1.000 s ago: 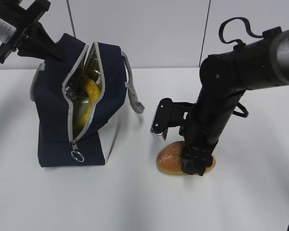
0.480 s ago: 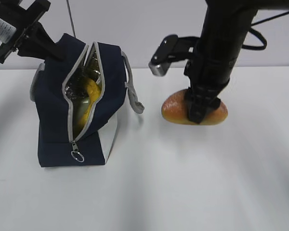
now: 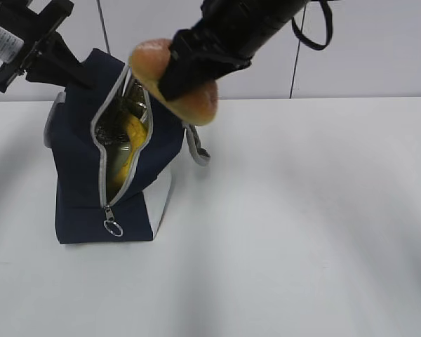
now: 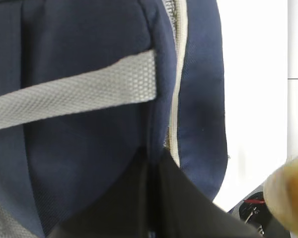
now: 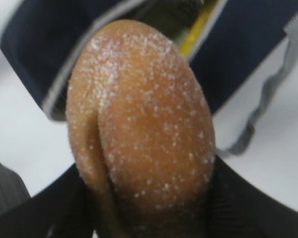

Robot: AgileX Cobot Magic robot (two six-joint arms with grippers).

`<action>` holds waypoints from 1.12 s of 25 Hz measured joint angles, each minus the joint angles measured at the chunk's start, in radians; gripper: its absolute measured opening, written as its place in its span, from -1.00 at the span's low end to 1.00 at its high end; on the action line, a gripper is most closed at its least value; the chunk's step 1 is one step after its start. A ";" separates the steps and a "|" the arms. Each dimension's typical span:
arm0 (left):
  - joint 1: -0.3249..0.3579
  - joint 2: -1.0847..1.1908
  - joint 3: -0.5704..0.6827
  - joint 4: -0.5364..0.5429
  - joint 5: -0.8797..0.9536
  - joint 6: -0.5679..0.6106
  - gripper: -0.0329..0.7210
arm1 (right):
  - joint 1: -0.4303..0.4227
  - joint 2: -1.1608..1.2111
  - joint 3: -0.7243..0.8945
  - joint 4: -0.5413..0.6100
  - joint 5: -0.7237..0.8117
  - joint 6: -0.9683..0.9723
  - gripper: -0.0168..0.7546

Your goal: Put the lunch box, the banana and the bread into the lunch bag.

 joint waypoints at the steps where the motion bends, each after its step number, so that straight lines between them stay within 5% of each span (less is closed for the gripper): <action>1: 0.000 0.000 0.000 0.000 0.000 0.000 -0.91 | 0.000 0.008 -0.002 0.061 -0.035 0.000 0.06; 11: 0.000 0.000 0.000 -0.003 0.000 0.000 -0.91 | 0.000 0.214 -0.002 0.428 -0.207 0.005 0.06; 17: 0.000 0.000 0.000 -0.007 -0.001 0.000 -0.91 | 0.009 0.290 -0.002 0.404 -0.237 0.005 0.08; 28: 0.000 0.000 0.000 -0.008 0.001 0.000 -0.91 | 0.090 0.317 -0.039 0.338 -0.323 -0.032 0.62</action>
